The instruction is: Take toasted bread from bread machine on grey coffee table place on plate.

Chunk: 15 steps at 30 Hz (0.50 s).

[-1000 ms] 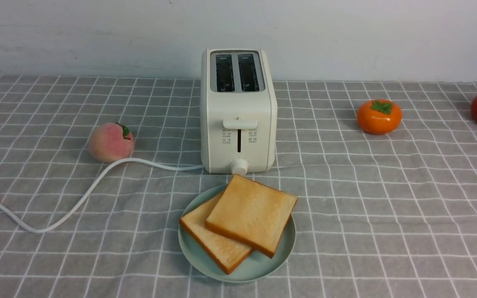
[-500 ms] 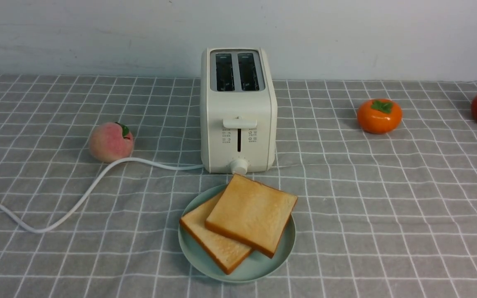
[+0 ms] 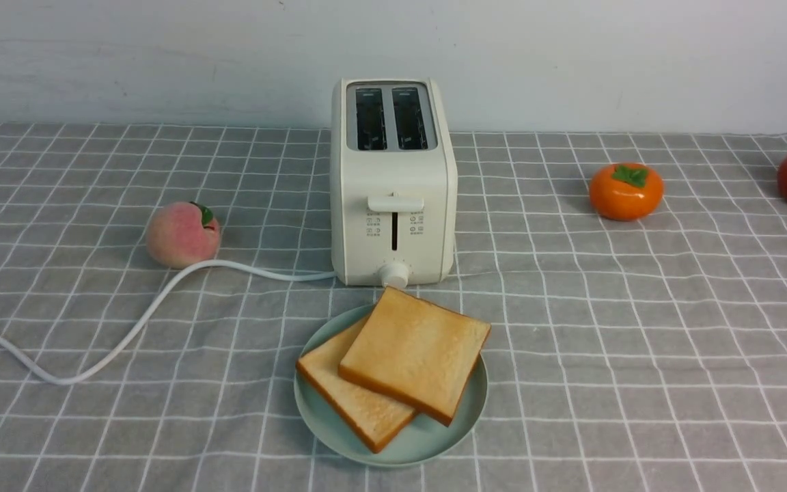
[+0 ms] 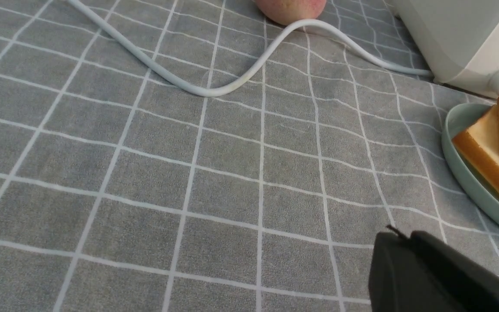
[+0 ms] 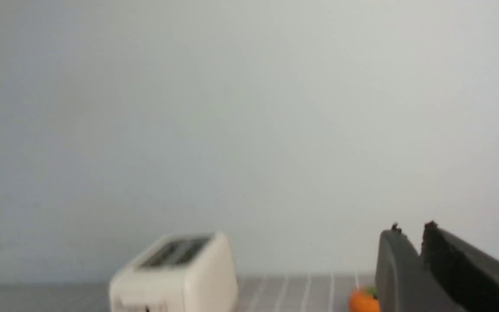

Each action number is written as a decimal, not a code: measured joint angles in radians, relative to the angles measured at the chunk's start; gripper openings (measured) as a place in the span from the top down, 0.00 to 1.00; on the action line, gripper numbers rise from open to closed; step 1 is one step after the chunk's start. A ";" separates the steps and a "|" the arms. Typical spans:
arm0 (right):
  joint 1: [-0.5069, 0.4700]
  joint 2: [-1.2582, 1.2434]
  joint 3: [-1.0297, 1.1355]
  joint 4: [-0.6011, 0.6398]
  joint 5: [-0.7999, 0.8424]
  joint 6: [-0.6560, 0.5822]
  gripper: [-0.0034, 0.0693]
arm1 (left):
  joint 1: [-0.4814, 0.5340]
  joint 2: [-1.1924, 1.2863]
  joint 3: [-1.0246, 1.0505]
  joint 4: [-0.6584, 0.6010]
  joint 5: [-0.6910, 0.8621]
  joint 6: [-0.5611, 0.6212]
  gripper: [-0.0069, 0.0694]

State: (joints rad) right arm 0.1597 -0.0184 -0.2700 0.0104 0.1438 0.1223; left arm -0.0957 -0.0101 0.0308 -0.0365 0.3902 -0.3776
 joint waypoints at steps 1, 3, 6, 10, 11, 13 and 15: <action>0.000 0.000 0.008 0.000 0.007 0.000 0.83 | 0.000 0.000 0.000 0.000 0.000 0.000 0.88; -0.040 0.000 0.132 0.000 0.087 0.000 0.83 | 0.000 0.000 0.000 0.000 0.000 0.000 0.87; -0.067 0.000 0.244 0.000 0.119 0.000 0.82 | 0.000 0.000 0.000 0.000 0.000 0.000 0.87; -0.097 0.002 0.288 -0.002 0.232 0.000 0.82 | 0.000 0.000 0.000 0.000 0.000 0.000 0.86; -0.101 0.002 0.287 -0.003 0.233 0.000 0.81 | 0.000 0.000 0.000 0.001 0.001 0.000 0.86; -0.104 0.002 0.287 -0.003 0.233 0.000 0.81 | 0.000 0.000 0.000 0.003 0.001 0.000 0.86; -0.104 0.002 0.287 -0.003 0.233 0.000 0.81 | 0.000 0.000 0.000 0.004 0.001 0.000 0.86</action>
State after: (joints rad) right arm 0.0561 -0.0163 0.0168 0.0071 0.3765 0.1223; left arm -0.0957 -0.0101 0.0308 -0.0330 0.3914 -0.3776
